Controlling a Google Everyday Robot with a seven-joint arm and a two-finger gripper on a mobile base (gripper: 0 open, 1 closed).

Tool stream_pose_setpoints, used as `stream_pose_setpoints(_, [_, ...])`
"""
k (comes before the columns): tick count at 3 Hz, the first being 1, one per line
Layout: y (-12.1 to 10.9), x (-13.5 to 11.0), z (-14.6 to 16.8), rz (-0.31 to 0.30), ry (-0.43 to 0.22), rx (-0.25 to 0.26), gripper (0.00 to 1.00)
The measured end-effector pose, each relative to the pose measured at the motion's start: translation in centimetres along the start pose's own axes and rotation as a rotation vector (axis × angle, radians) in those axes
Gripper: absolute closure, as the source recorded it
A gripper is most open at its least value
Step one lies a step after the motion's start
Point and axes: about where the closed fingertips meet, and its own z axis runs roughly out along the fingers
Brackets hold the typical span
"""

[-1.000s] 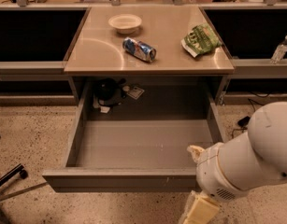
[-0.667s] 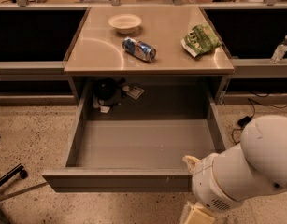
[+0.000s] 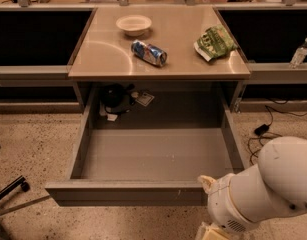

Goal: Close top drawer

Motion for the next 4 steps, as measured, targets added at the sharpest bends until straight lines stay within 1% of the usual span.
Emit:
stream_pose_setpoints(1, [0.0, 1.6, 1.6, 0.034, -0.012, -0.022, 0.0])
stream_pose_setpoints(2, [-0.1, 2.8, 3.3, 0.053, -0.025, -0.046, 0.0])
stream_pose_setpoints(4, [-0.5, 3.5, 6.8, 0.053, -0.037, -0.112, 0.0])
